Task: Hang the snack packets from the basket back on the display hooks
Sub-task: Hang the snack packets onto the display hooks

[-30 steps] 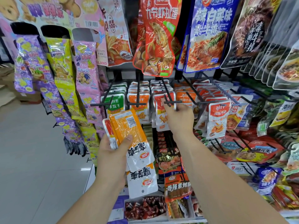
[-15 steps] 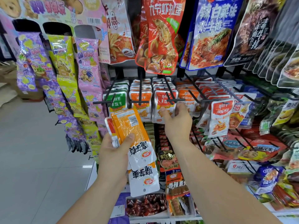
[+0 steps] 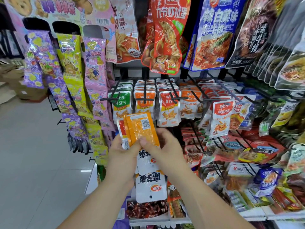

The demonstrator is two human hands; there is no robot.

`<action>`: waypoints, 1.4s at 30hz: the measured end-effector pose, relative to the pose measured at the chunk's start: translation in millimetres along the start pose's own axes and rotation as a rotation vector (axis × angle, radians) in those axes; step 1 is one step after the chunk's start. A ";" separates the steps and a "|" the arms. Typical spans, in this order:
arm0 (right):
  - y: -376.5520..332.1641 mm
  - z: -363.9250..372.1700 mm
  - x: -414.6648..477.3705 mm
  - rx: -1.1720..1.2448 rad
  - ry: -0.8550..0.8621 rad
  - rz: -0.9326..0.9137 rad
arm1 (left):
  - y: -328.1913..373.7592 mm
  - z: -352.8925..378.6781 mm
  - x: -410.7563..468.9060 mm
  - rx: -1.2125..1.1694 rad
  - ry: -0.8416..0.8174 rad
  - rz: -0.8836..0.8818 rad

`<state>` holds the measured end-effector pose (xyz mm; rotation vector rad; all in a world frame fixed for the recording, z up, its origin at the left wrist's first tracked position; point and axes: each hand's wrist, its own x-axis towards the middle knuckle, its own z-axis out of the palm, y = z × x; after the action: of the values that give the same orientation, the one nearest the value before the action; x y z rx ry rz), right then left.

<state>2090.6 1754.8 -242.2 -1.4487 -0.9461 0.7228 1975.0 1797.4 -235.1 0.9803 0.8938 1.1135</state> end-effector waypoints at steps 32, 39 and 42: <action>-38.5 97.3 -19.0 -0.200 -0.003 -0.452 | 63.9 -102.7 -15.8 -0.172 -0.064 0.007; -62.4 128.9 -17.7 -0.994 -0.241 -0.992 | 106.9 -187.3 5.6 -0.169 -0.150 -0.067; -72.8 149.2 -13.5 -1.273 -0.264 -1.178 | 114.3 -210.4 11.6 -0.180 -0.183 -0.125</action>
<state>1944.5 1813.0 -187.4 -1.3898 -2.3732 -0.7546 1747.7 1862.2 -195.4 0.8511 0.6849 0.9629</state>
